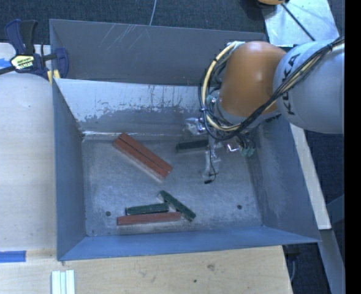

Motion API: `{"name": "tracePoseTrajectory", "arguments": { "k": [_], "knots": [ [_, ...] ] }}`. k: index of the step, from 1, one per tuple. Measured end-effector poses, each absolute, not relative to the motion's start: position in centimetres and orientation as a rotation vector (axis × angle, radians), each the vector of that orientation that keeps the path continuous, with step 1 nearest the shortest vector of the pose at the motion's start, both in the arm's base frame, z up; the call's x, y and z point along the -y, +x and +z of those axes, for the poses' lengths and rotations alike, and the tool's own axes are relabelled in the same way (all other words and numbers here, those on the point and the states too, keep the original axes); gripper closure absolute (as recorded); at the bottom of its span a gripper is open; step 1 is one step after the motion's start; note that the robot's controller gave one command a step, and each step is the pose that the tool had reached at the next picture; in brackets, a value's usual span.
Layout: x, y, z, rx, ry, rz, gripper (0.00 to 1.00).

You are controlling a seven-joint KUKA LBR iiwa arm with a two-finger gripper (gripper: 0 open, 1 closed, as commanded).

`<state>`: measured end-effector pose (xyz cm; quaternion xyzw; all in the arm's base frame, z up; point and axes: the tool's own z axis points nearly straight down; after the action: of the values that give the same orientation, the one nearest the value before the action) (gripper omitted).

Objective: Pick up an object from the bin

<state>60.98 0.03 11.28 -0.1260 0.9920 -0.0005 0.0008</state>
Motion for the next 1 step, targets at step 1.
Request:
{"name": "tracePoseTrajectory", "arguments": {
  "k": [1],
  "knots": [
    [1.58,62.78,8.12,-3.106,-0.440,-0.001,1.00]
  ]
}}
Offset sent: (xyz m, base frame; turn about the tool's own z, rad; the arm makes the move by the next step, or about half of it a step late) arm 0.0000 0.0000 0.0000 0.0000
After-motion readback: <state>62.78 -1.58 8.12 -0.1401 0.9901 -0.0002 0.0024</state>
